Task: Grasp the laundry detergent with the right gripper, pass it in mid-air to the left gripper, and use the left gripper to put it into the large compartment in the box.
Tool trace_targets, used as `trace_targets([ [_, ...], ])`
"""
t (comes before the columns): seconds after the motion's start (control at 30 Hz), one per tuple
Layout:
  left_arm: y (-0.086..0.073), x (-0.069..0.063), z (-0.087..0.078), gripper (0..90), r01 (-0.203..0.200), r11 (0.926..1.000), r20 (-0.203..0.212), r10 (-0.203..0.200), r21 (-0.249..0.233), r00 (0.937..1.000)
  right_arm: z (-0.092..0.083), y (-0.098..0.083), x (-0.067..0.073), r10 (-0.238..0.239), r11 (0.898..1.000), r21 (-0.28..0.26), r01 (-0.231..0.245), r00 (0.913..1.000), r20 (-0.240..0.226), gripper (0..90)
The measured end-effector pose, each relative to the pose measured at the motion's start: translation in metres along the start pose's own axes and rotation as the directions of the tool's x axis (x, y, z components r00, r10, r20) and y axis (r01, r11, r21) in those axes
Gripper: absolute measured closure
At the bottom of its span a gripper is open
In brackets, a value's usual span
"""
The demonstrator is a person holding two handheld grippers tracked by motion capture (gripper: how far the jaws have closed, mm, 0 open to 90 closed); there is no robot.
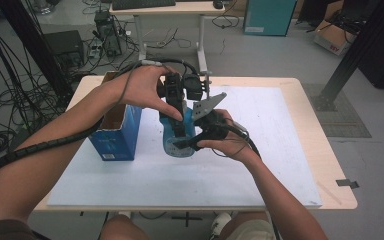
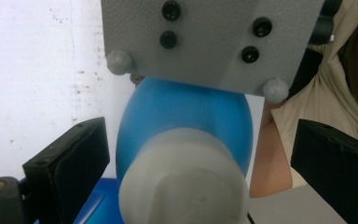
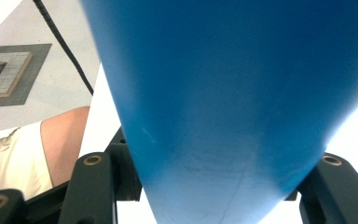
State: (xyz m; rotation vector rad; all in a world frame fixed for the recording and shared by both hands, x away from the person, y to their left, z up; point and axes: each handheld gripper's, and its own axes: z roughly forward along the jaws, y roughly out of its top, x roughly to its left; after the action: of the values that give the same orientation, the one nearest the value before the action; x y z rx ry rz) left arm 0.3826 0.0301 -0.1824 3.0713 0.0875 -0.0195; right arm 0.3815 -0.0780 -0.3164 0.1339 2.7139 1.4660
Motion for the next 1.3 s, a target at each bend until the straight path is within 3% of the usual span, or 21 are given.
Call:
trace_targets([
  [0.3,0.003,-0.001,0.005,4.8,-0.004,1.0000,-0.010,0.004,0.009,0.9999,-0.001,-0.001,0.002,0.010,1.000,0.008,-0.010,0.9999,0.000,42.6],
  [0.37,0.003,-0.001,0.006,4.8,0.003,0.9999,-0.007,-0.003,0.016,1.0000,0.000,-0.002,-0.001,-0.030,1.000,-0.004,0.030,0.9995,0.011,42.6],
  [0.47,0.003,0.000,0.008,4.8,-0.008,0.9998,-0.004,0.008,0.020,1.0000,-0.001,-0.002,0.000,-0.010,1.000,-0.001,0.010,0.9999,0.006,42.6],
  [0.53,0.003,0.000,0.009,4.8,0.006,0.9999,0.000,-0.006,0.012,1.0000,-0.002,-0.002,-0.003,-0.045,0.999,-0.001,0.045,0.9989,0.011,42.6],
  [0.7,0.003,0.001,0.010,4.8,-0.005,0.9997,-0.008,0.005,0.025,1.0000,-0.002,-0.002,-0.002,-0.032,0.999,-0.005,0.032,0.9995,0.007,42.6],
  [0.73,0.004,0.000,0.010,4.8,0.008,0.9997,-0.004,-0.008,0.022,1.0000,-0.002,-0.002,-0.002,-0.032,0.999,-0.005,0.032,0.9995,0.007,42.6],
  [0.77,0.003,0.001,0.010,4.8,-0.005,0.9997,-0.011,0.005,0.026,0.9999,-0.002,-0.002,-0.003,-0.050,0.999,0.000,0.050,0.9987,0.013,42.6],
  [0.9,0.004,0.000,0.009,4.8,0.001,0.9997,-0.004,-0.001,0.026,1.0000,-0.002,-0.002,-0.003,-0.043,0.999,0.001,0.043,0.9990,0.010,42.7],
  [0.97,0.005,0.000,0.010,4.8,0.001,0.9995,0.000,-0.001,0.032,1.0000,-0.002,-0.002,0.000,-0.006,1.000,0.019,0.006,1.0000,0.004,42.6],
  [1.03,0.005,0.000,0.010,4.8,0.002,0.9995,0.003,-0.002,0.033,1.0000,-0.002,-0.002,0.001,-0.002,1.000,0.020,0.002,1.0000,0.004,42.6],
  [1.3,0.005,0.000,0.010,4.8,-0.009,0.9992,0.000,0.009,0.039,1.0000,-0.002,-0.002,-0.001,-0.021,1.000,0.009,0.021,0.9998,0.005,42.7],
])
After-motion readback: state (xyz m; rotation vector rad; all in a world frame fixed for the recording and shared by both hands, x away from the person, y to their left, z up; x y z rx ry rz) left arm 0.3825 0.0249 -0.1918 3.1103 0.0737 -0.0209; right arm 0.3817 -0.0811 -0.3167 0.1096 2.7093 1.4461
